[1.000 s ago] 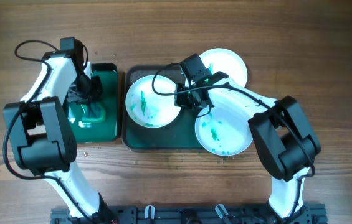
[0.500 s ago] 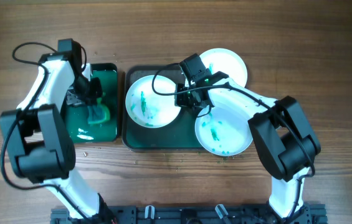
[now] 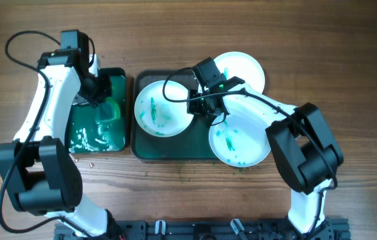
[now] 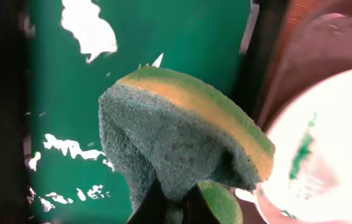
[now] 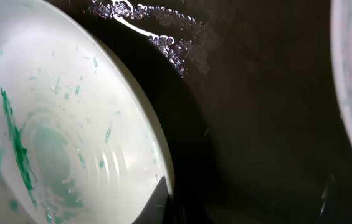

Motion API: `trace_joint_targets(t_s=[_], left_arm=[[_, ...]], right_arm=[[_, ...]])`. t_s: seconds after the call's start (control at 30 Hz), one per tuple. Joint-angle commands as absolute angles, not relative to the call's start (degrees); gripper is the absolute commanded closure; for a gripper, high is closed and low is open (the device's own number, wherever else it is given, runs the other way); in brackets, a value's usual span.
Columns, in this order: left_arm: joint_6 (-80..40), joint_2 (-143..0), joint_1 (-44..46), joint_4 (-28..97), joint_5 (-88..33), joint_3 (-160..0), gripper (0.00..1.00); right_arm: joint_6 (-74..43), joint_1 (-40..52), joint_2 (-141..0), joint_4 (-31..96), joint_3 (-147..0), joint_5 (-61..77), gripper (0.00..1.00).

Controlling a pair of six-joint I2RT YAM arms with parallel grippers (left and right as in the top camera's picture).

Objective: Clean dirty plates on tray and stack at the side
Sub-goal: 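Grasp the green sponge with left gripper and dip it in water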

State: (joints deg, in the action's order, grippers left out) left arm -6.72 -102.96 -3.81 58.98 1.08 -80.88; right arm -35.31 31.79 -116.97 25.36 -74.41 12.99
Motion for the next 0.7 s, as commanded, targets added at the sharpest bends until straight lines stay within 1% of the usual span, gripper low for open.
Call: trace_joint_targets(t_s=[0.0,0.1,0.13,0.17,0.23,0.27,0.3,0.43,0.53,0.63,0.67], left_arm=[[-11.16,-104.05,-4.01,59.0,8.34,-81.76,0.96],[-11.2,-106.69,-3.9,58.94,5.96,-81.71,0.96],[-11.2,-107.44,-3.84,58.87,5.17,-81.71,0.94],[-11.18,-108.77,-3.86,58.78,5.02,-81.71,0.89],[-11.11,-110.72,-3.86,58.78,5.04,-81.69,0.67],[-10.7,-111.42,-3.92,58.81,5.04,-81.69,0.61],[-10.7,-111.81,-3.95,58.81,5.28,-81.69,0.52],[-10.17,-111.18,-4.25,60.01,5.48,-83.09,0.48],[-4.73,-110.48,-4.25,61.04,5.43,-83.74,0.49],[-2.09,-111.11,-4.25,59.42,5.19,-82.7,0.53],[-1.87,-111.55,-4.23,58.54,4.1,-81.97,0.59]], right_arm=[[-34.65,31.81,-118.1,25.41,-75.37,11.86,0.96],[-34.65,31.81,-118.08,25.41,-75.37,11.86,0.95],[-34.68,31.81,-118.1,25.34,-75.37,11.88,0.96],[-34.68,31.81,-118.1,25.34,-75.35,11.88,0.96],[-34.68,31.81,-118.08,25.45,-75.37,11.86,0.96],[-34.65,31.81,-118.1,25.52,-75.37,11.86,0.96],[-34.63,31.81,-118.08,25.52,-75.35,11.84,0.96],[-34.65,31.81,-118.08,25.52,-75.35,11.86,0.96],[-34.63,31.81,-118.08,25.52,-75.35,11.86,0.96],[-34.59,31.81,-118.1,25.52,-75.37,11.86,0.96],[-34.59,31.81,-118.08,25.52,-75.37,11.86,0.96]])
